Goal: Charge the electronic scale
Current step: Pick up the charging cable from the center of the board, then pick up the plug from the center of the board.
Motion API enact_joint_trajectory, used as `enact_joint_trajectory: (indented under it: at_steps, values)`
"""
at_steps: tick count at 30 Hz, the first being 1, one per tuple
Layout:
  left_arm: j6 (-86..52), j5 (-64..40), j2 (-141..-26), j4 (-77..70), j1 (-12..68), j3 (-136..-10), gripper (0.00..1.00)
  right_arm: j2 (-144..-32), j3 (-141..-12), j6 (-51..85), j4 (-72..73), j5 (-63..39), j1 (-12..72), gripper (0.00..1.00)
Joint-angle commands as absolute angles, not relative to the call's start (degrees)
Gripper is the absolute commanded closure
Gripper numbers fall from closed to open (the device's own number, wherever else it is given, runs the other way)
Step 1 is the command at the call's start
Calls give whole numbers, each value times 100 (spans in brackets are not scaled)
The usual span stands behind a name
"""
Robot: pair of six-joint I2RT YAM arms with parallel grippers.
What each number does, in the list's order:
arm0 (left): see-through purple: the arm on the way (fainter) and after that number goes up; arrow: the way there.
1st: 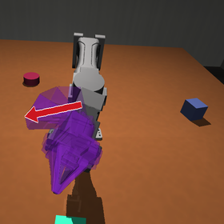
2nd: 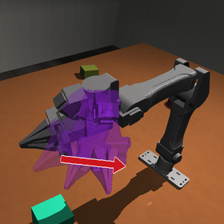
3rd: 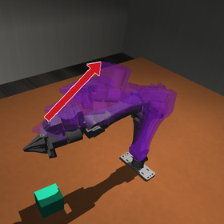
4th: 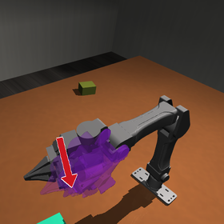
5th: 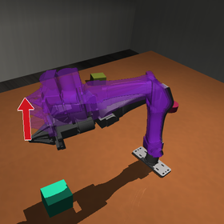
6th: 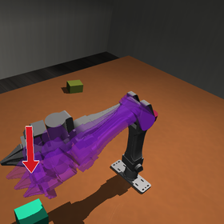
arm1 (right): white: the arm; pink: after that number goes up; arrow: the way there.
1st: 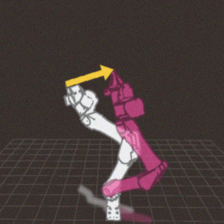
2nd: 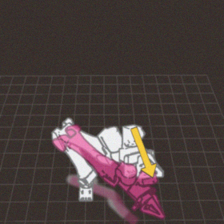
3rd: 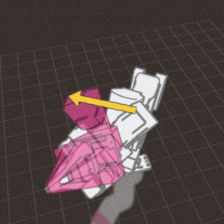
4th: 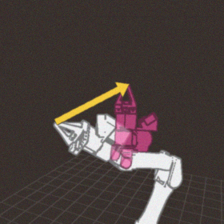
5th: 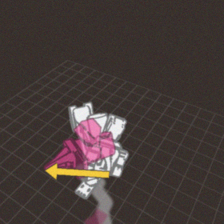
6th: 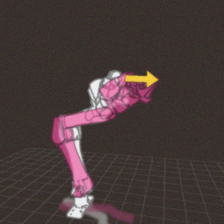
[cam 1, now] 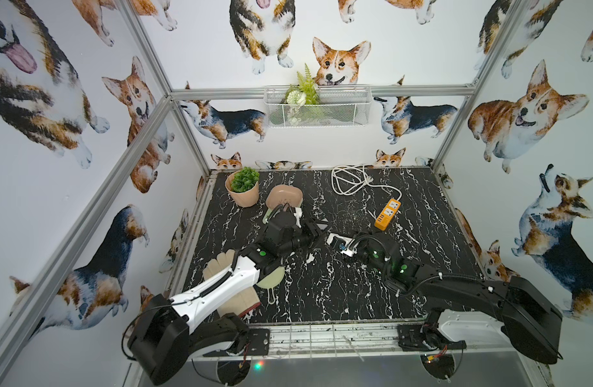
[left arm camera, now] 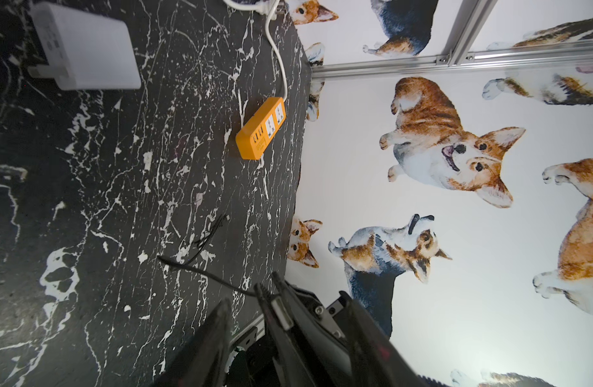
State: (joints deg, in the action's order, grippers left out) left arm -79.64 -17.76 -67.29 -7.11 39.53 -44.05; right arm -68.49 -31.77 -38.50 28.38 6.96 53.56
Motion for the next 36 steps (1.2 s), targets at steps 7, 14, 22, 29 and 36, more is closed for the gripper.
enact_joint_trajectory:
  at_steps: [7, 14, 22, 29, 36]
  values:
    - [-4907, -1846, -6800, 904, 2970, -5515, 37, -5639, -3301, -1478, 907, -900, 4313, 100]
    - [-2340, -1878, -8444, 1429, 3278, -6515, 37, -5108, -3535, 80, -264, -3036, 2839, 100]
    - [186, -1019, -9812, 2117, 3805, -7384, 28, -5958, -3868, 906, -573, -4706, 1801, 100]
    - [1304, -496, -10889, 2953, 3836, -8198, 19, -7150, -4158, 1477, -323, -5642, 1429, 100]
    - [1722, -314, -11634, 3391, 3778, -8843, 17, -7623, -4241, 1539, -166, -5832, 1346, 100]
